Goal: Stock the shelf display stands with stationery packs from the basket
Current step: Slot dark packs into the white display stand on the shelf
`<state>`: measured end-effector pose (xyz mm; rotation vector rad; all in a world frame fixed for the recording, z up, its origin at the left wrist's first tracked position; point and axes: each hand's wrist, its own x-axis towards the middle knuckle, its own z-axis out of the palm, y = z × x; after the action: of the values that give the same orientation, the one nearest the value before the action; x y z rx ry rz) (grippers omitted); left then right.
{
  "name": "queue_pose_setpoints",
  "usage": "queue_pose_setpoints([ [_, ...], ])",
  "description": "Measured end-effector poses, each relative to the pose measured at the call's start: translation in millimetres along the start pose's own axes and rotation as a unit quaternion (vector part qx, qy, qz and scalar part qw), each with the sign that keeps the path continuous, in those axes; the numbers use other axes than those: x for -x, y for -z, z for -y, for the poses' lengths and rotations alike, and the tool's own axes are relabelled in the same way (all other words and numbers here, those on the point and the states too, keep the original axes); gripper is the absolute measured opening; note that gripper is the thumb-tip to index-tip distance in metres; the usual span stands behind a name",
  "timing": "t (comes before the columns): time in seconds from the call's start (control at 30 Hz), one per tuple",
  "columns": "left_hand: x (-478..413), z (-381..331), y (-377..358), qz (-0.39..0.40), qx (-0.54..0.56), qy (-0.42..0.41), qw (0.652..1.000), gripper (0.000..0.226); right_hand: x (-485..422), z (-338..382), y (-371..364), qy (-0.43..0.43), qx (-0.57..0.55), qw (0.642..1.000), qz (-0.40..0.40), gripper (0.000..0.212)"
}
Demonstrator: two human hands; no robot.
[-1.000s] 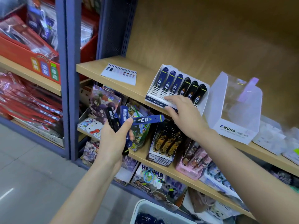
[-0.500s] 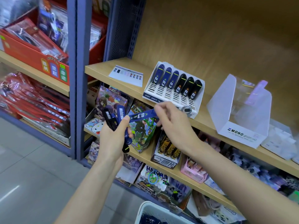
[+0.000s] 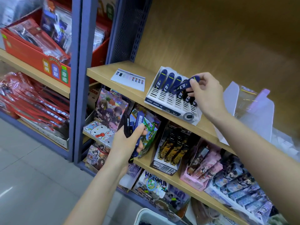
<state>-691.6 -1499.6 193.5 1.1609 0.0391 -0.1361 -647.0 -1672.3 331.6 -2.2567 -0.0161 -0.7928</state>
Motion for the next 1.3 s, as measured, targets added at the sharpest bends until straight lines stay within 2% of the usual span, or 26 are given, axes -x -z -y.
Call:
queue_pose_setpoints([
  [0.23, 1, 2, 1, 0.009, -0.026, 0.014, 1.000, 0.033, -30, -11, -12, 0.030, 0.124, 0.990, 0.051, 0.013],
  [0.4, 0, 4, -4, 0.010, 0.002, 0.016, 1.000, 0.023, -38, -13, -10, 0.056, 0.170, 0.981, 0.080, 0.019],
  [0.57, -1, 4, -4, 0.012, 0.003, 0.016, 1.000, 0.018, -49, -14, -7, 0.067, 0.236, 0.959, 0.140, 0.019],
  [0.73, -3, 5, -1, 0.012, -0.011, 0.024, 1.000, 0.026, -53, -17, -13, 0.074, 0.173, 0.977, 0.095, 0.008],
  [0.9, -6, 7, 0, 0.010, -0.034, 0.025, 0.999, 0.025, -56, -20, -18, 0.086, 0.190, 0.974, 0.088, 0.004],
  [1.03, -8, 8, -1, 0.001, -0.037, 0.013, 0.999, 0.026, -58, -21, -20, 0.086, 0.197, 0.973, 0.087, 0.007],
  [1.13, -8, 7, -2, 0.002, -0.035, 0.009, 0.999, 0.027, -50, -22, -19, 0.121, 0.224, 0.966, 0.054, 0.016],
  [1.23, -7, 6, -2, 0.006, -0.024, 0.006, 1.000, 0.026, -22, -17, -22, 0.157, 0.153, 0.975, 0.021, 0.013],
  [1.3, -6, 5, -3, 0.014, -0.019, 0.008, 1.000, 0.027, 5, -14, -25, 0.190, 0.112, 0.974, 0.057, 0.013],
])
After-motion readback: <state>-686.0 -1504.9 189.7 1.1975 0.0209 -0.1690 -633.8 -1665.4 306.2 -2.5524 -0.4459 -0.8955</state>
